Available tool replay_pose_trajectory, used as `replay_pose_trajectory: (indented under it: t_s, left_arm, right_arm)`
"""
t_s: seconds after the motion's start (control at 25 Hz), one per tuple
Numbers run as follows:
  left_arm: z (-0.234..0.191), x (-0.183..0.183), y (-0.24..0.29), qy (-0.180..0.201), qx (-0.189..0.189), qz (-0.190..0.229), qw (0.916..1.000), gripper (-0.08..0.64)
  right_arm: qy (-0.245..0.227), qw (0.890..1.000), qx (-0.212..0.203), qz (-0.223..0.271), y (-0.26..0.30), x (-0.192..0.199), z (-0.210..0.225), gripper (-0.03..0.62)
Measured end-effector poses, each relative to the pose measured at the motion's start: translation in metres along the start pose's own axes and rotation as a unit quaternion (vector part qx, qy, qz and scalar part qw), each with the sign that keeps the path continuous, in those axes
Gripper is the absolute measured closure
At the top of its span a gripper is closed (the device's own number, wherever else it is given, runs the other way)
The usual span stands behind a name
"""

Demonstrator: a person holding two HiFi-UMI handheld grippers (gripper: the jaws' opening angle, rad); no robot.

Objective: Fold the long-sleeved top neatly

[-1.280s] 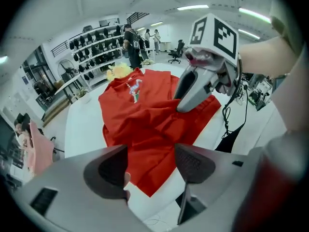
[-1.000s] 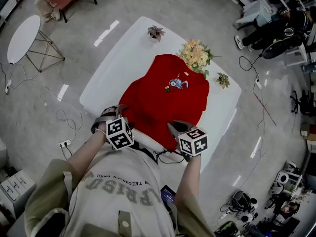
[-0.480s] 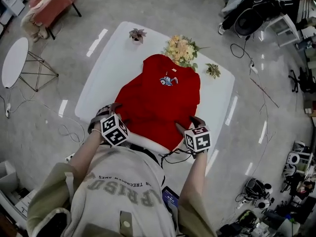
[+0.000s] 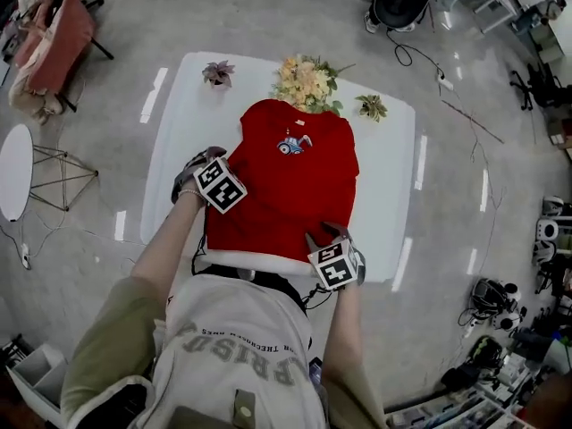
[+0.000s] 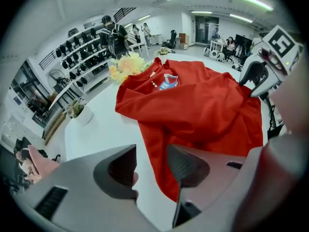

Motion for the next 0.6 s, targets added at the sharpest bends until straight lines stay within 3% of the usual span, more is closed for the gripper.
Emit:
replay_pose_trajectory:
  t_s: [0.12,0.16,0.28,0.4,0.52,0.56,0.6]
  left_arm:
    - [-0.004,-0.002,0.014,0.011,0.026,-0.001,0.9996,0.446]
    - [-0.005,-0.001,0.015,0.005,0.032,0.005,0.9995,0.497]
    - [-0.014,0.011,0.005,-0.042,0.026,0.043,0.9979,0.523]
    - [-0.03,0.033,-0.017,-0.121,0.021,0.1,0.9874,0.528]
    - [-0.049,0.064,-0.023,-0.179,0.004,0.103,0.9785,0.54]
    - [-0.054,0.072,-0.022,-0.182,0.0,0.096,0.9785,0.543]
    - [-0.058,0.078,-0.021,-0.177,-0.003,0.094,0.9796,0.544]
  right_arm:
    - [0.017,0.999,0.041,0.001,0.004,-0.001,0.006,0.574]
    - [0.023,0.998,0.05,0.0,0.003,0.0,0.008,0.591]
    - [0.049,0.996,0.075,0.01,-0.012,0.006,0.013,0.591]
    - [0.082,0.991,0.096,0.042,-0.034,0.008,0.009,0.591]
    - [0.081,0.989,0.106,0.062,-0.038,0.007,-0.003,0.588]
    - [0.073,0.99,0.101,0.059,-0.033,0.007,-0.008,0.558]
    - [0.066,0.992,0.091,0.049,-0.026,0.006,-0.013,0.49]
Point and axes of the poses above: the fingertips, and each gripper's own axes: y forward along the fingers, z to its right, x out of its underside, the point moved 8 cm from there along -y, backward along the fingers, and after that the axes turned 13 degrees about y, right-handed, at the moved point
